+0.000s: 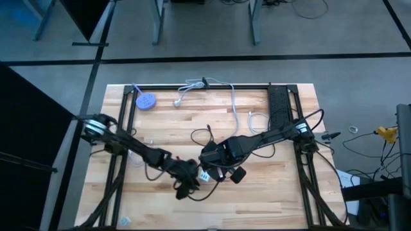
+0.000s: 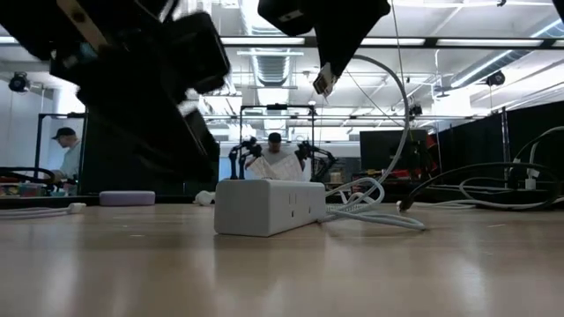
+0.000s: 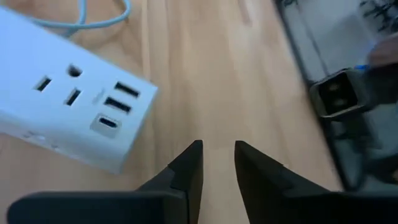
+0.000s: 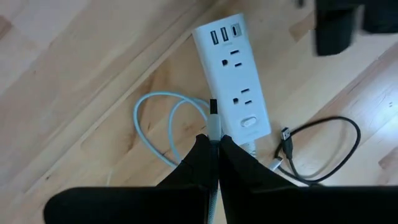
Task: Insert USB
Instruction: Insert the blue charger cable into the white outlet extension
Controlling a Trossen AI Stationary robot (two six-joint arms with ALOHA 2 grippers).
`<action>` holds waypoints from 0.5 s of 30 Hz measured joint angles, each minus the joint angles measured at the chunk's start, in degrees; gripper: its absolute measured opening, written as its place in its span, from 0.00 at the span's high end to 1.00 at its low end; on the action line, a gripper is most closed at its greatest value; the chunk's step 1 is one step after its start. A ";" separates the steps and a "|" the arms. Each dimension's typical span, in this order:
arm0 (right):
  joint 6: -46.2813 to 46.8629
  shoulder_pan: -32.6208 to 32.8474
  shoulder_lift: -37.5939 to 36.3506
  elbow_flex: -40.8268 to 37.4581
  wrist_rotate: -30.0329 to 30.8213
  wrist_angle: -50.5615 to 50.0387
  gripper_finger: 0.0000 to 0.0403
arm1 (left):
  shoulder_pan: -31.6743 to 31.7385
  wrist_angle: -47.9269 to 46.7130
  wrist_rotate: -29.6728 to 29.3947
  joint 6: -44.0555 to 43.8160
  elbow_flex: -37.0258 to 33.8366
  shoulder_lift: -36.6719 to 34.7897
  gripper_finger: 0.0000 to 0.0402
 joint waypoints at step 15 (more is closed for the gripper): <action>-12.92 -0.96 -0.02 -0.92 4.92 -0.02 1.00 | 4.16 2.42 -15.14 11.61 3.58 3.69 0.84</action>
